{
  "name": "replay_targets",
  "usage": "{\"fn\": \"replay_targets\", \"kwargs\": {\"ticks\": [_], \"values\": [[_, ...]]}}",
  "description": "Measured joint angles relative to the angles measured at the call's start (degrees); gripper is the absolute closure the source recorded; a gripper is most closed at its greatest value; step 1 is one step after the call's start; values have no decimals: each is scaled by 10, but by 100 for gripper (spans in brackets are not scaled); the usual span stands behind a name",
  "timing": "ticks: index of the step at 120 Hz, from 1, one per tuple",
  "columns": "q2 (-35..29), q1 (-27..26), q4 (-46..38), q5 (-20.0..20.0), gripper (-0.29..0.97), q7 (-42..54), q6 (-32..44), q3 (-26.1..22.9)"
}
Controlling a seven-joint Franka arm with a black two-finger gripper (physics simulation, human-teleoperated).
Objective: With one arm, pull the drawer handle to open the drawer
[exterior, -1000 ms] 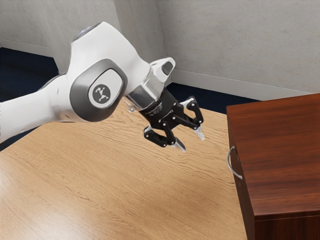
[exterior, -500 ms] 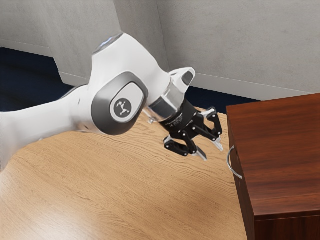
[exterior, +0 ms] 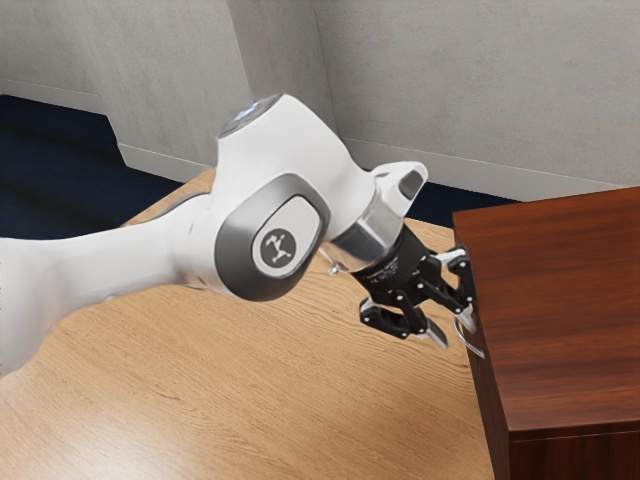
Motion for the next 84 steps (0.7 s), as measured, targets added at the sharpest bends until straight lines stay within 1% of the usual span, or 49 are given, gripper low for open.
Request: {"fn": "replay_targets", "kwargs": {"ticks": [24, 48, 84], "values": [[3, -6, 0, 0, 56, 9, 4, 8], [5, 7, 0, 0, 64, 16, 6, -3], [-4, 10, -15, 0, 68, 22, 6, -2]]}}
